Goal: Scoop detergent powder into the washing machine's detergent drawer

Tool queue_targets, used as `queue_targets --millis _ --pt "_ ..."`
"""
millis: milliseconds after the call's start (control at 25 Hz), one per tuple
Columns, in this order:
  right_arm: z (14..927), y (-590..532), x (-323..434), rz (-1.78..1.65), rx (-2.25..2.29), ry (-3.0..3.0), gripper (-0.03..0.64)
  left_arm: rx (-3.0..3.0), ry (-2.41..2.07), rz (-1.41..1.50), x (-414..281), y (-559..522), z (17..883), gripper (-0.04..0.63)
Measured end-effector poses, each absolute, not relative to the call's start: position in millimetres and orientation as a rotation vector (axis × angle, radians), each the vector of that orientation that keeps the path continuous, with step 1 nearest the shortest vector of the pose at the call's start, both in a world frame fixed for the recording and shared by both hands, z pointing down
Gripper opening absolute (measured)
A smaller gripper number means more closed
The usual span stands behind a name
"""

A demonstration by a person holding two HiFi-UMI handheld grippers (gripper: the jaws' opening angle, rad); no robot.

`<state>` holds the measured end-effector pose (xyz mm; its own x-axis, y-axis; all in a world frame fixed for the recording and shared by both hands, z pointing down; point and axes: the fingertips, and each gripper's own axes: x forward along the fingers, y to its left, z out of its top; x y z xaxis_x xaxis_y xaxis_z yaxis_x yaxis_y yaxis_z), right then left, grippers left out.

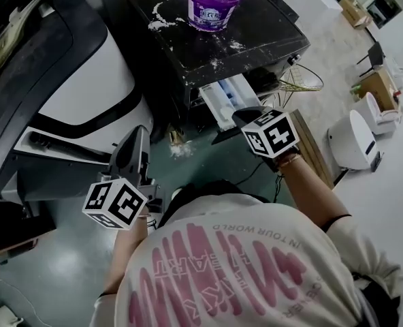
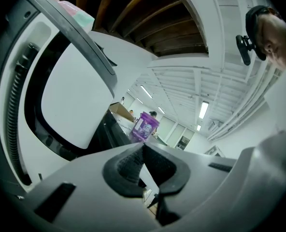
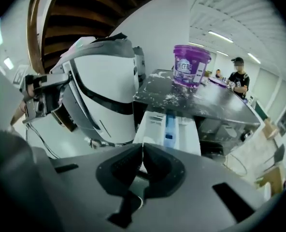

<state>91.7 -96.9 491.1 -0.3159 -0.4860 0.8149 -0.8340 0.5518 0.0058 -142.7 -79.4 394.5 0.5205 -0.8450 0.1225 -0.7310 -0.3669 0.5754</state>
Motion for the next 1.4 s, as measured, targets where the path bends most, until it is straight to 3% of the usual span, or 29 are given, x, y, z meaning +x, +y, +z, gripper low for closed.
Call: queue_targets --millis 640,1400 --pt "503.4 -89.1 72.3 0.058 0.715 -1.794 0.006 2.218 -1.238 -0.215 -173.0 -76.0 399.3 0.000" --pt "500.0 -85.4 78.1 -0.338 0.650 -1.773 0.006 2.174 -1.358 -0.231 -161.6 -47.1 395.6 0.000"
